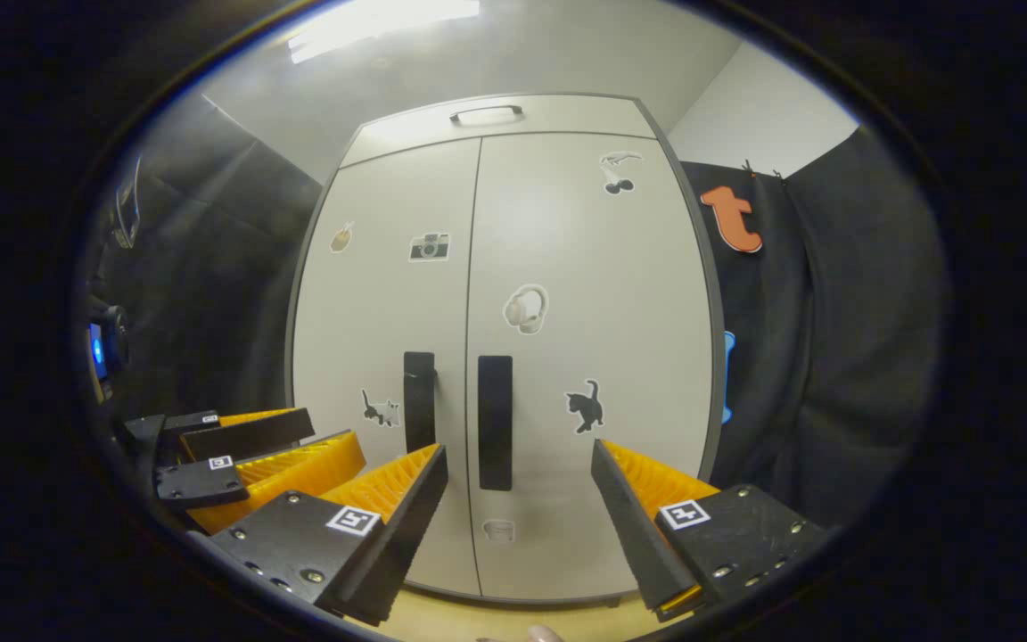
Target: Open the right door of the double-door shoe cabinet with the right hand, and open the left door with the left hand.
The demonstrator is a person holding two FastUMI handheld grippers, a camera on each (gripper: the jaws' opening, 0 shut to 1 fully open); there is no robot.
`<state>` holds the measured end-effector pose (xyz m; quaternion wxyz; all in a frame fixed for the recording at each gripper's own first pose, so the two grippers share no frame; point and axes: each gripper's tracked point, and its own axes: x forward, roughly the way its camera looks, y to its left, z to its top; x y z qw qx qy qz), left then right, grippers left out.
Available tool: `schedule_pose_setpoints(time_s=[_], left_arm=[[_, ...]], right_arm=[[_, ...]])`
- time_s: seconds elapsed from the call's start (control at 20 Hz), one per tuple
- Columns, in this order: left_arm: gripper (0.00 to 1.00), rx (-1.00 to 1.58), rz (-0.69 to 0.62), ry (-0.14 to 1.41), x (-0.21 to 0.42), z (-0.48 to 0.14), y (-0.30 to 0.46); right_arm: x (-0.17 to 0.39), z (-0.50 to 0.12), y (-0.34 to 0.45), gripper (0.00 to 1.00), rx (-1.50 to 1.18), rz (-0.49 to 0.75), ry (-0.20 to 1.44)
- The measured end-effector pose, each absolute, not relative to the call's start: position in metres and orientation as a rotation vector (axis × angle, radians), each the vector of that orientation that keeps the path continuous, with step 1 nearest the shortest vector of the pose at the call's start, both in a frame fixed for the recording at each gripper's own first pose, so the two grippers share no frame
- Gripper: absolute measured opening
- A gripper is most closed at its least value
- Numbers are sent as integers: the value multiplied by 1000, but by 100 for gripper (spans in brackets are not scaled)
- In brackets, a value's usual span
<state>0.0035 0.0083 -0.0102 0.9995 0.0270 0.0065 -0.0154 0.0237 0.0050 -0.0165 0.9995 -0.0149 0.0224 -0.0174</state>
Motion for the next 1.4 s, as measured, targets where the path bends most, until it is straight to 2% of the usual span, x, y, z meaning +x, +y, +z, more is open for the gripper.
schedule_pose_setpoints(time_s=[0.1, 0.15, 0.2, 0.5, 0.6, 0.85, 0.9, 0.95, 1.0, 1.05, 1.2, 1.25, 1.3, 1.4], left_arm=[[95, 56, -29, 11, 3, -9, 10], [95, 58, -27, 11, 3, -10, 12], [95, 60, -24, 13, 2, -10, 13], [95, 61, -7, 17, -9, -8, 23], [94, 56, -1, 22, -12, -9, 27], [94, 57, 22, 31, -18, -12, 41], [89, 55, 26, 35, -18, -12, 43], [94, 52, 27, 40, -18, -14, 46], [89, 49, 28, 46, -19, -16, 47], [89, 46, 28, 49, -18, -17, 48], [95, 43, 25, 53, -18, -18, 51], [95, 41, 22, 51, -18, -17, 52], [95, 39, 20, 50, -19, -18, 52], [95, 38, 18, 57, -18, -19, 53]], right_arm=[[30, -13, 7, 98, -34, -35, 31], [34, -13, 7, 94, -41, -38, 27], [42, -13, 11, 98, -49, -34, 25], [79, -16, 14, 98, -72, -62, 12], [92, -24, 16, 89, -67, -71, 33], [117, -41, 16, 83, -66, -101, 71], [122, -44, 16, 79, -72, -110, 71], [123, -46, 12, 75, -80, -131, 71], [127, -50, 13, 72, -86, -133, 79], [129, -54, 14, 69, -89, -131, 91], [127, -61, 19, 69, -69, -121, 112], [136, -64, 17, 45, -67, -139, 109], [133, -62, 17, 38, -82, -151, 106], [132, -62, 17, 36, -106, -164, 105]])
